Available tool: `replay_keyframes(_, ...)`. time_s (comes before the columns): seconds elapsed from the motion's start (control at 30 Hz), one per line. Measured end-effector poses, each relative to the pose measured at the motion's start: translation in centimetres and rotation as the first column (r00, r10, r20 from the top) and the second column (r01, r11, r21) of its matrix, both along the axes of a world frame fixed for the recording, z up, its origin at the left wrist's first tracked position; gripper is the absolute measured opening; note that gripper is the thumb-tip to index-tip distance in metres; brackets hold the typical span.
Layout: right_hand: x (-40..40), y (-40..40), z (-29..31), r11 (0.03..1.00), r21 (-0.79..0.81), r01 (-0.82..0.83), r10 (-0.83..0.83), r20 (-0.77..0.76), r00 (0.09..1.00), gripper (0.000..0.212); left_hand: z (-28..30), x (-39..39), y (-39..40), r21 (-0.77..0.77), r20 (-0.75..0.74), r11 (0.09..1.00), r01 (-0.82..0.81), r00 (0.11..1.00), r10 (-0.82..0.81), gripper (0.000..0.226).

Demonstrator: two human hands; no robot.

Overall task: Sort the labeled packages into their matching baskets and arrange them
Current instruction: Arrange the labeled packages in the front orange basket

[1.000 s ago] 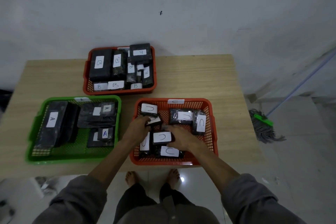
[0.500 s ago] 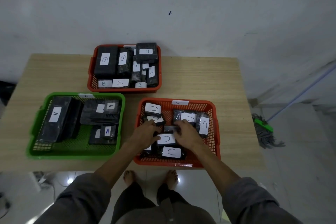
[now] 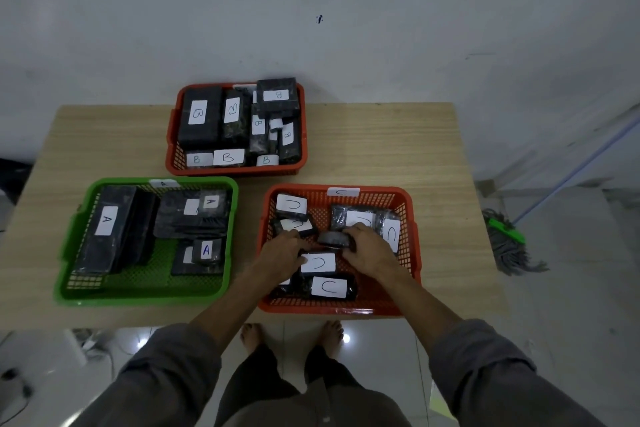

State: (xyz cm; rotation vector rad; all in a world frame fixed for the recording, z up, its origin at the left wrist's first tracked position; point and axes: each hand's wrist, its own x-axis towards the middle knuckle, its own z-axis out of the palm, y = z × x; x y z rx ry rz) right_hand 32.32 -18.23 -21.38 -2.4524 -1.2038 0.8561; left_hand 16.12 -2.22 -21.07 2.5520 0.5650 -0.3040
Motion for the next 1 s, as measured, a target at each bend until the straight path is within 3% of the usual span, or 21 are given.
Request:
replay_keyframes(0.03,0.5,-0.2,0.5,0.995,0.032,0.095,-0.09,-0.142,0.986,0.037,0.0,0.2,0.1,0.002,-0.005,1.0,0.007,1.0,-0.007,0.03)
replay_keyframes(0.1,1.5,-0.3,1.4,0.954,0.03,0.299,-0.261,-0.409,0.874,0.032,0.0,0.4,0.2,0.004,-0.014,1.0,0.023,1.0,-0.023,0.031)
replay_keyframes(0.2,2.5,-0.6,2.2,0.876,-0.069,0.478,-0.41,-0.628,0.661,0.027,0.3,0.7,0.6,0.012,0.016,1.0,0.024,1.0,-0.024,0.033)
replay_keyframes(0.3,2.7,-0.8,2.3,0.843,-0.106,0.527,-0.442,-0.696,0.567,0.036,0.8,1.4,0.8,-0.032,0.085,0.999,-0.021,0.996,0.024,0.039)
replay_keyframes(0.47,2.6,-0.6,2.0,0.831,-0.119,0.544,-0.455,-0.709,0.539,0.042,1.6,2.8,0.5,-0.279,0.146,0.955,-0.1,0.979,0.145,0.036)
replay_keyframes(0.57,2.6,-0.6,1.8,0.842,-0.117,0.527,-0.452,-0.686,0.57,0.046,1.7,3.5,0.1,-0.378,0.154,0.917,-0.131,0.967,0.202,0.034)
replay_keyframes(0.7,2.4,-0.9,1.5,0.92,-0.088,0.381,-0.361,-0.566,0.741,0.048,1.2,4.1,-0.5,-0.37,0.115,0.921,-0.119,0.978,0.173,0.023)
replay_keyframes(0.87,1.7,-1.5,0.2,0.943,-0.205,0.264,-0.317,-0.301,0.899,0.051,0.3,3.7,-0.9,-0.326,0.013,0.945,-0.011,1.0,0.016,0.023)
replay_keyframes(0.93,1.9,-2.1,-0.1,0.946,-0.232,0.224,-0.283,-0.265,0.922,0.049,-0.1,3.5,-0.9,-0.286,-0.018,0.953,0.098,0.994,-0.107,0.03)
replay_keyframes(1.0,2.2,-2.8,-0.1,0.949,-0.256,0.185,-0.259,-0.294,0.92,0.048,-0.6,3.3,-0.9,-0.275,-0.061,0.955,0.11,0.99,-0.131,0.033)
